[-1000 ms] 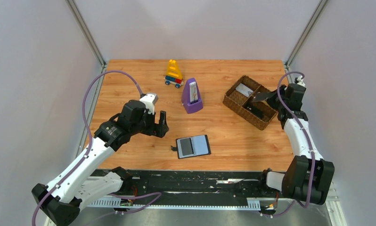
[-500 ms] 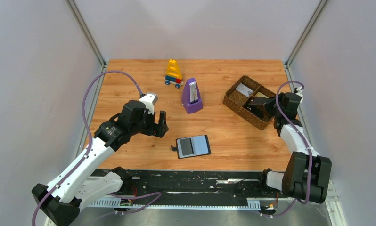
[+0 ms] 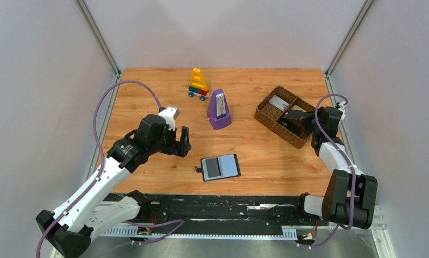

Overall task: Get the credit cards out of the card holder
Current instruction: Place the credit card in the storage box, then remove the credit card from the card holder.

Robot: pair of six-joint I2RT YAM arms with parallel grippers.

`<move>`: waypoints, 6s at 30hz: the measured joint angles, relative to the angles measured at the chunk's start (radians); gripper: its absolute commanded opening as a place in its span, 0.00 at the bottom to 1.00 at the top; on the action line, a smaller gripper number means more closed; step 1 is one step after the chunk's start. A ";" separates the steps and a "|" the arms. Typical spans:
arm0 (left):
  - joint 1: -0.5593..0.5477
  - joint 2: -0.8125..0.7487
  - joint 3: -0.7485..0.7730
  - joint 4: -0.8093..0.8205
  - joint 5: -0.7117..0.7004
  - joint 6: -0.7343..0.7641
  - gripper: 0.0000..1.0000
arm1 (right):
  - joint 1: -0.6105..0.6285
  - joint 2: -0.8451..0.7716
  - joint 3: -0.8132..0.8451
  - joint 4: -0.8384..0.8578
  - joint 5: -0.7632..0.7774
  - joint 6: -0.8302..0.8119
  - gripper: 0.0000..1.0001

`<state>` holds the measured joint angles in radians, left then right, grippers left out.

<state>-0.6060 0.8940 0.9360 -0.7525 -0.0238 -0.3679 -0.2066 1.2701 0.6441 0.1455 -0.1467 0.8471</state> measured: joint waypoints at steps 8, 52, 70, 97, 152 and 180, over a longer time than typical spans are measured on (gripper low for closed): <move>0.000 0.000 0.000 -0.001 -0.002 0.000 1.00 | 0.000 0.019 -0.026 0.010 0.008 0.018 0.00; 0.000 -0.020 0.000 -0.014 -0.004 0.004 1.00 | 0.000 0.139 -0.058 0.076 0.022 0.082 0.22; 0.000 0.052 -0.012 0.002 0.082 -0.040 0.98 | 0.026 0.018 0.143 -0.195 -0.084 -0.144 0.25; -0.018 0.323 -0.259 0.475 0.394 -0.255 0.34 | 0.785 0.129 0.040 -0.156 -0.255 -0.140 0.25; -0.037 0.567 -0.321 0.641 0.424 -0.202 0.00 | 0.873 0.414 0.017 0.064 -0.400 -0.085 0.18; -0.036 0.573 -0.321 0.646 0.433 -0.199 0.00 | 0.837 0.463 -0.003 0.167 -0.517 -0.073 0.00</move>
<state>-0.6422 1.4666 0.6151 -0.1066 0.4095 -0.5667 0.6304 1.7336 0.6407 0.3122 -0.6632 0.7738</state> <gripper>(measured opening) 0.007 0.013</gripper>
